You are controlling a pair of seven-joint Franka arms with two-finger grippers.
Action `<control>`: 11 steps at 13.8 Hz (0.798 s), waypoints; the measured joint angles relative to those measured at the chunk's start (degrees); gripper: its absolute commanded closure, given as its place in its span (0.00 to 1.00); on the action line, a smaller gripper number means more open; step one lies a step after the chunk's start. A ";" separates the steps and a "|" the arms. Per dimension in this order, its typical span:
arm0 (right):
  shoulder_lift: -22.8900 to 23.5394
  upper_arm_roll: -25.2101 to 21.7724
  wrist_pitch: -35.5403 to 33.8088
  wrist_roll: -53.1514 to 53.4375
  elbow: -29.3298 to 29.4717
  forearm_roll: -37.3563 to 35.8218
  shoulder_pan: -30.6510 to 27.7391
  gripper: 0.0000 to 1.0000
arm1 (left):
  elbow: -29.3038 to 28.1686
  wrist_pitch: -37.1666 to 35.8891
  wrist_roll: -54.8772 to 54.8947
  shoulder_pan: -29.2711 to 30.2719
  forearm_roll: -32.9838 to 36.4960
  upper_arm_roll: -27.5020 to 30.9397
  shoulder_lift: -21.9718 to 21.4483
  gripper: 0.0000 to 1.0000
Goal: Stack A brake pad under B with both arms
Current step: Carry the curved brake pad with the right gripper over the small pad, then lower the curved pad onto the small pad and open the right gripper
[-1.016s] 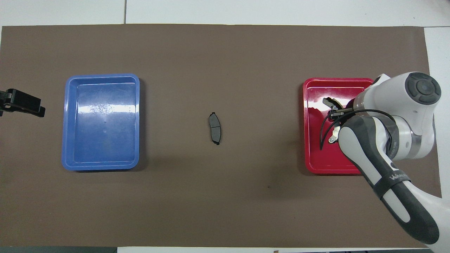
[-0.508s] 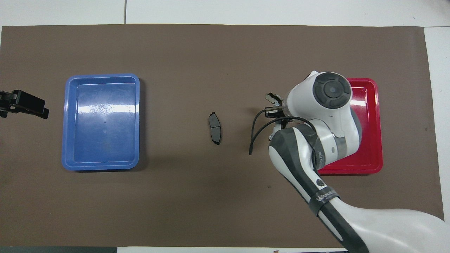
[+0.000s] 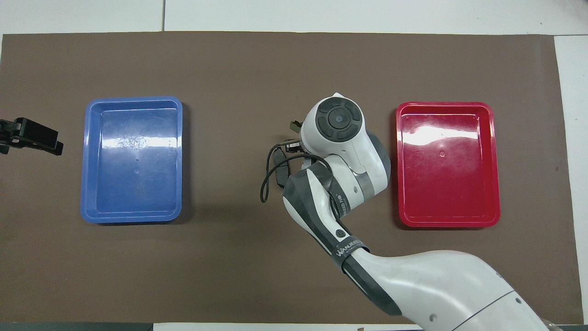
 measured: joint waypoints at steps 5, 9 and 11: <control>1.24 0.67 0.97 -5.69 0.55 -0.02 1.98 1.00 | 0.00 -0.03 0.00 0.19 0.00 0.17 0.00 0.00; 3.04 1.12 2.64 -6.89 0.51 0.02 2.46 1.00 | 0.00 -0.04 0.00 0.19 0.00 0.17 0.00 0.00; 3.78 1.12 3.12 -6.03 0.53 0.02 2.70 1.00 | 0.00 -0.05 0.00 0.19 0.00 0.17 0.00 0.00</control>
